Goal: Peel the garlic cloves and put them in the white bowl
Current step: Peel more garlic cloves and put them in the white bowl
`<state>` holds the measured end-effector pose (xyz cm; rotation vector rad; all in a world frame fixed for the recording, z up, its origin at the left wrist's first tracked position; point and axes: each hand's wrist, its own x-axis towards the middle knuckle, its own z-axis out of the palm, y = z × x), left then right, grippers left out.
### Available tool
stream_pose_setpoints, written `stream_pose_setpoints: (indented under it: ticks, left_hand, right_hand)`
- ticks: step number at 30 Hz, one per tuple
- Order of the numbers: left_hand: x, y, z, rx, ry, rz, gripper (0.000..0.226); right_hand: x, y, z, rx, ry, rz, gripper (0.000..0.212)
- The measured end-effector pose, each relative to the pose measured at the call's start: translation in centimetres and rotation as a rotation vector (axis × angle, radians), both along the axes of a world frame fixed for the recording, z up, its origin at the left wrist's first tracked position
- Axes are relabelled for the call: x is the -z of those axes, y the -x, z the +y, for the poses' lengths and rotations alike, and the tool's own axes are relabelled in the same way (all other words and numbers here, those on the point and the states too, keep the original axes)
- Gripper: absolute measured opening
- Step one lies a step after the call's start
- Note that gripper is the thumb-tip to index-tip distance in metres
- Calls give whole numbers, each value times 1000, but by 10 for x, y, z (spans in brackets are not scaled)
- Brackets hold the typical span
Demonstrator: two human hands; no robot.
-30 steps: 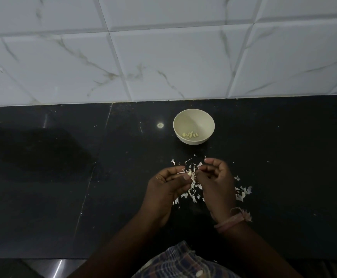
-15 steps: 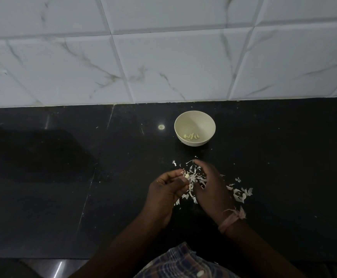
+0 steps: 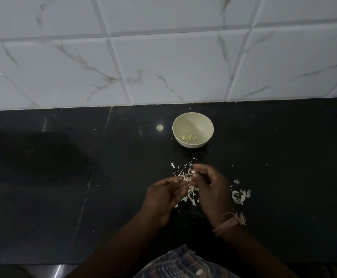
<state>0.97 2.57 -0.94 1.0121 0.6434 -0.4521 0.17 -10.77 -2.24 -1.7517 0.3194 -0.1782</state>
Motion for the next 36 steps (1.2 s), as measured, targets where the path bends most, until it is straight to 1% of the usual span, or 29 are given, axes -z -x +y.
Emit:
stream_pose_setpoints:
  ticks: [1,3,4,6,8,9,11,12,14,16,17,18,20,21,22,23,24,26,28,29,31,33,34,36]
  left_hand:
    - [-2,-1,-2,17,35,16,24]
    - [-9,-2,-6,58,88,42,36]
    - [-14,-3,-8,72,102,57,41]
    - [-17,-4,-10,115,75,89,46]
    - [-14,-3,-9,118,9,106,42]
    - [-10,-3,-7,99,-14,106,37]
    - [-4,-7,-3,49,-7,95,28]
    - [-5,-9,-3,26,14,87,27]
    - [-9,-14,-4,28,22,70,29]
    - [-14,-16,-8,45,0,67,28]
    - [-14,-17,-10,40,-16,67,24]
    - [-16,-18,-11,30,-24,69,23]
    - [-15,-21,-9,14,-37,82,25]
    - [-14,-22,-6,9,-32,92,24]
    - [-14,-23,-5,3,0,101,25]
    - [-16,-23,-4,1,42,107,30]
    - [-19,-23,-3,3,88,113,40]
    - [-25,-22,-6,35,135,132,64]
    - [-27,-20,-9,78,156,154,79]
    - [-26,-21,-10,103,137,152,82]
    - [-24,-22,-10,112,87,142,80]
    - [-24,-24,-10,105,9,136,66]
    - [-24,-24,-11,101,-12,136,62]
    - [-26,-23,-12,113,7,128,61]
  right_hand:
    - [-3,0,3,4,13,-16,25]
    - [-6,2,11,-67,136,-58,24]
    - [-6,4,15,-92,195,-52,23]
    - [-1,-2,16,-51,241,30,20]
    - [5,-12,8,17,285,129,18]
    - [6,-16,4,39,310,149,17]
    - [3,-17,0,36,341,101,16]
    - [-1,-13,2,-19,369,42,16]
    - [-1,-3,8,-236,461,-24,20]
    - [7,1,10,-454,690,22,27]
    - [7,-1,9,-515,814,55,32]
    - [4,-2,9,-572,873,55,35]
    - [-7,-4,16,-734,836,-25,44]
    - [-14,-3,21,-777,791,-78,46]
    - [-21,-1,24,-750,729,-115,43]
    - [-27,-1,25,-670,653,-119,36]
    - [-31,-2,23,-580,594,-120,30]
    - [-29,-6,20,-504,556,-100,29]
    - [-14,-11,19,-495,562,-14,30]
    - [-5,-14,17,-448,582,73,29]
    - [10,-19,6,-268,622,141,31]
    - [13,-17,-2,-198,731,90,30]
    - [9,-15,-1,-214,718,49,32]
    - [5,-9,6,-355,685,-55,41]
